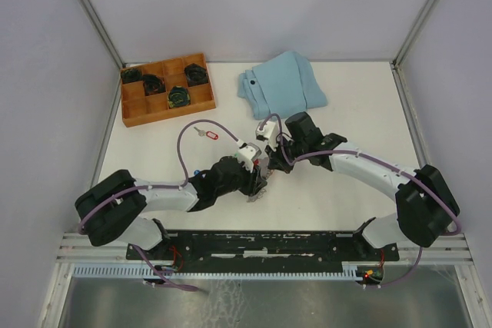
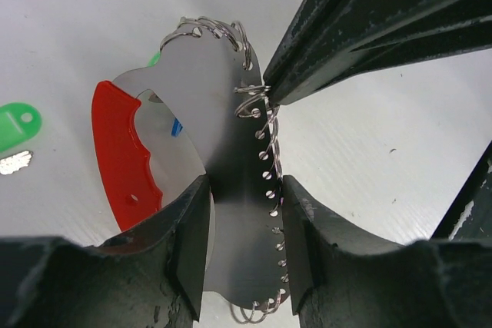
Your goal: Put the keys on the keyring
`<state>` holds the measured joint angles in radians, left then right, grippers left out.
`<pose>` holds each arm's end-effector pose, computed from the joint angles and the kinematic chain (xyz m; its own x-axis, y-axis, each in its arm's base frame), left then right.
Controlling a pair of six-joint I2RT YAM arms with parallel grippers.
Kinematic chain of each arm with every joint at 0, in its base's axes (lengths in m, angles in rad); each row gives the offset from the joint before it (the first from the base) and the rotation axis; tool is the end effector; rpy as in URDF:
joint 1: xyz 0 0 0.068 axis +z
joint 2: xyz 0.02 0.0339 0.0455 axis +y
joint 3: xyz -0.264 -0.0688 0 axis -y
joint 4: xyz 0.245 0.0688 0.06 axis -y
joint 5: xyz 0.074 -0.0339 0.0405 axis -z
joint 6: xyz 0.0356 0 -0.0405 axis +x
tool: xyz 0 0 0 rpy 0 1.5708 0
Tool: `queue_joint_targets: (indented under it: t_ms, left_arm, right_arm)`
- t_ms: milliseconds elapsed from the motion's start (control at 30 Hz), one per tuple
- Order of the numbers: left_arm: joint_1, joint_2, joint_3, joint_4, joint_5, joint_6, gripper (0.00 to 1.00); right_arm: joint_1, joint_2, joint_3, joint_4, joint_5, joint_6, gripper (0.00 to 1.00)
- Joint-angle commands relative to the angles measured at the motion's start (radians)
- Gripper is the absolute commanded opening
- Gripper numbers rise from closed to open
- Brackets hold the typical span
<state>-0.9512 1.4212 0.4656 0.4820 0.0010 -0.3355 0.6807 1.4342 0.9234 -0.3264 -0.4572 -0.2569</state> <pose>0.1559 -0.2187 0.1591 -0.5183 0.1597 -0.8402 0.6820 0.6699 -0.2934 0.2217 0.1998 0.2289 -0.3564 -0.5820 -0.7309 -0.9150 0.3758 0.1470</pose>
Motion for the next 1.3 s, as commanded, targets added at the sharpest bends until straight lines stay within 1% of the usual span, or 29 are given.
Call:
queue_joint_targets:
  t_ms: [0, 100, 167, 300, 433, 500, 633, 733, 800, 867, 1267]
  left_arm:
    - [-0.002, 0.028, 0.035, 0.041, -0.005, 0.042, 0.44]
    - [-0.002, 0.04, 0.037, 0.051, 0.0, 0.03, 0.44]
    - [-0.003, 0.047, 0.037, 0.061, 0.006, 0.021, 0.46]
    - [-0.002, 0.052, 0.035, 0.064, -0.003, 0.01, 0.58]
    - [0.005, 0.015, 0.003, 0.084, -0.038, -0.01, 0.64]
    - [0.026, -0.011, -0.01, 0.091, -0.01, -0.022, 0.67]
    - [0.091, -0.046, -0.02, 0.098, 0.103, -0.057, 0.74]
    - [0.137, -0.037, -0.024, 0.119, 0.195, -0.093, 0.75]
    - [0.168, -0.027, -0.04, 0.178, 0.261, -0.137, 0.75]
    - [0.183, -0.015, -0.043, 0.202, 0.304, -0.158, 0.75]
    - [0.221, 0.09, -0.019, 0.241, 0.442, -0.227, 0.73]
  right_arm:
    - [0.005, -0.038, 0.001, 0.084, -0.012, 0.035, 0.01]
    - [0.005, -0.038, -0.006, 0.102, -0.009, 0.047, 0.01]
    - [0.005, -0.037, -0.012, 0.119, -0.009, 0.059, 0.01]
    - [0.006, -0.042, -0.02, 0.138, -0.015, 0.077, 0.01]
    - [0.005, -0.055, -0.028, 0.142, -0.017, 0.075, 0.01]
    - [0.005, -0.061, -0.035, 0.143, -0.018, 0.072, 0.01]
    - [0.005, -0.06, -0.042, 0.152, -0.022, 0.07, 0.01]
    - [0.006, -0.056, -0.04, 0.158, -0.031, 0.07, 0.01]
    - [0.005, -0.058, -0.04, 0.16, -0.038, 0.07, 0.01]
    - [0.005, -0.058, -0.041, 0.16, -0.039, 0.068, 0.01]
    - [0.005, -0.063, -0.047, 0.168, -0.06, 0.062, 0.01]
